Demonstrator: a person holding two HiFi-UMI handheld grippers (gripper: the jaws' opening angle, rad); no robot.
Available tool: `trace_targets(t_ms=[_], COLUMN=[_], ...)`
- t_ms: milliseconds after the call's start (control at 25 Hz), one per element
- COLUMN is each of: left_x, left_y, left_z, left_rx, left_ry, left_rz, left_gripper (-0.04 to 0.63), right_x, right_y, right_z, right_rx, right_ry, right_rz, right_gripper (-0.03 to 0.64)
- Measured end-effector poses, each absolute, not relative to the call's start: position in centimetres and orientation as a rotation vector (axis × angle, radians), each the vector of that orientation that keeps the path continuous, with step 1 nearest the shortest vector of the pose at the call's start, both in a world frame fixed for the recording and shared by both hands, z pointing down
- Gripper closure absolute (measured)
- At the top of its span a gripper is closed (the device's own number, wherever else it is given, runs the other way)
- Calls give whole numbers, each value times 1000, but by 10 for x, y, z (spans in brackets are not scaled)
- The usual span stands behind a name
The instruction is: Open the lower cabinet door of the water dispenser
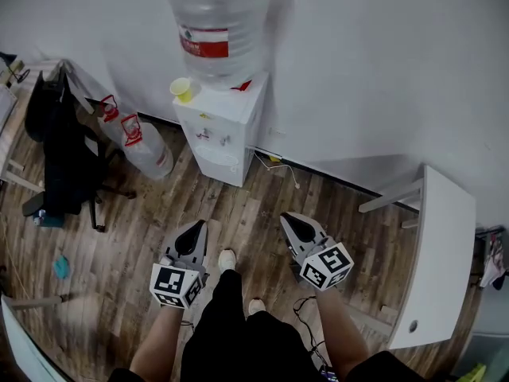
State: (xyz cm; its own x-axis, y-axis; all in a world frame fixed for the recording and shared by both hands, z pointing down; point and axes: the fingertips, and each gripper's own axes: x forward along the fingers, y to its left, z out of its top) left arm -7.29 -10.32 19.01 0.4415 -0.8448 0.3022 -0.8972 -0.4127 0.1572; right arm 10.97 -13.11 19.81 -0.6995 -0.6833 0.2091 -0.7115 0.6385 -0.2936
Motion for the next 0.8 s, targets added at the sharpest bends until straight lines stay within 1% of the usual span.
trace_targets(t_ms=[200,400,800], left_x=[-88,-102,-111], left_y=[-136,-170,-235], left_z=[211,248,309], left_rx=[2386,2376,2343], left_ry=[-1447,-1392,-1396], left_rz=[235,279,288], left_gripper=[581,581,581], right_x=[87,75,57], right_y=[-165,-204,-269], right_z=[224,251,317], right_rx=[1186,1228,1243], right_ry=[-2726,-2677,-2638], right_rz=[605,634,698], right_gripper=[594,592,592])
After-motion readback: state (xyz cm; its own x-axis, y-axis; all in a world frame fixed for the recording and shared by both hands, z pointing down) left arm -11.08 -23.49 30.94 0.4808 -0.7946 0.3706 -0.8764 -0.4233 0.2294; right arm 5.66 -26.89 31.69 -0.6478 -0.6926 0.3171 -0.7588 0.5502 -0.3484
